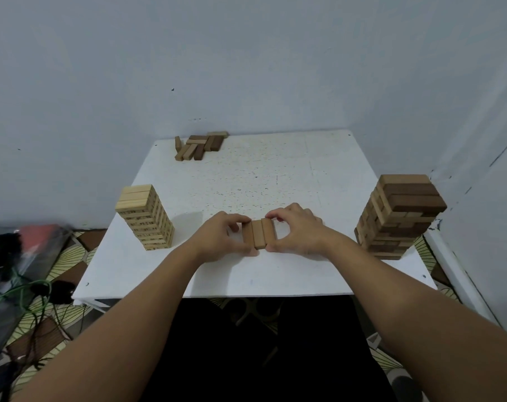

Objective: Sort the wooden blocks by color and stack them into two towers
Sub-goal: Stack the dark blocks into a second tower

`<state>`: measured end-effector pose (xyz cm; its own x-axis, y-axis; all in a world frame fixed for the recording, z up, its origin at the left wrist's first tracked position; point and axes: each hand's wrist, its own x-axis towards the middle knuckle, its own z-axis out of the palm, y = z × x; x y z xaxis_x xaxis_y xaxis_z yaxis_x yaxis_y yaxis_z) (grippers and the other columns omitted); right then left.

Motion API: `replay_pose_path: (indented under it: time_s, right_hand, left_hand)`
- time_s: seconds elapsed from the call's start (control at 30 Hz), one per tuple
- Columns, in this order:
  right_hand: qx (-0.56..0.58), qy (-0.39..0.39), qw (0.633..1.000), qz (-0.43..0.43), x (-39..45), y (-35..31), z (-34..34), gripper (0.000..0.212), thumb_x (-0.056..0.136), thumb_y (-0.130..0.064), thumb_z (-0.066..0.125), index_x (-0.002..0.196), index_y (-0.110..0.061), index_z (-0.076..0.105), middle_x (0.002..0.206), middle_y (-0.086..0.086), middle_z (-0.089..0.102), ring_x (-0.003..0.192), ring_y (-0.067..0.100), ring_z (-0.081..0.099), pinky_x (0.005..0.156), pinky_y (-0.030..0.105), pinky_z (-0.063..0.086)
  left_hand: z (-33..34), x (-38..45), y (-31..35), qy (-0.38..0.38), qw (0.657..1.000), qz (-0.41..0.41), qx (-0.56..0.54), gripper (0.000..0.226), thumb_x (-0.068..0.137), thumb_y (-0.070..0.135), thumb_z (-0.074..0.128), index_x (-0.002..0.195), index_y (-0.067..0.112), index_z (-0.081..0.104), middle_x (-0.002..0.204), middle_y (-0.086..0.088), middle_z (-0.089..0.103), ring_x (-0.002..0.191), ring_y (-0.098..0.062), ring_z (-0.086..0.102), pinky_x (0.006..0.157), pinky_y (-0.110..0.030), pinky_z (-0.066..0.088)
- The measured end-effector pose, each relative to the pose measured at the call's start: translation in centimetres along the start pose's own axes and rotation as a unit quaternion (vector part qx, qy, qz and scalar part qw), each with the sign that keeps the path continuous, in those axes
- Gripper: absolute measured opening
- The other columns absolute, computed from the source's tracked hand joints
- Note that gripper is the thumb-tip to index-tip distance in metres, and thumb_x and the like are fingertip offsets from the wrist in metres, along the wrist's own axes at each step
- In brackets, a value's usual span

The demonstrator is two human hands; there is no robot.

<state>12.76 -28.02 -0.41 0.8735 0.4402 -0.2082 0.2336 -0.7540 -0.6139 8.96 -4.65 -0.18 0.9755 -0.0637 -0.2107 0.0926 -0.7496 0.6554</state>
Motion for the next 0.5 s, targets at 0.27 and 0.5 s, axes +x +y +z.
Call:
replay_pose_path:
  time_s: [0.27,0.5]
  right_hand:
    - [0.031,0.006,1.0,-0.003,-0.3,0.0,0.1,0.082,0.072,-0.064,0.079,0.145,-0.05,0.042,0.131,-0.014,0.04,0.127,0.011,0.034,0.108,0.035,0.027]
    - [0.201,0.041,0.978,-0.035,-1.2,-0.1,1.1,0.056,0.103,-0.039,0.056,0.156,-0.037,0.035,0.154,-0.015,0.034,0.146,0.003,0.027,0.117,0.031,0.026]
  left_hand:
    - [-0.2,-0.9,0.4,-0.026,0.998,-0.015,-0.061,0.1,0.063,0.046,0.098,0.15,0.038,0.048,0.123,0.006,0.051,0.1,-0.008,0.053,0.086,-0.024,0.041]
    - [-1.0,-2.1,-0.3,-0.044,0.993,-0.022,-0.108,0.129,0.054,0.059,0.096,0.161,0.04,0.027,0.136,0.01,0.05,0.117,-0.009,0.053,0.101,-0.03,0.047]
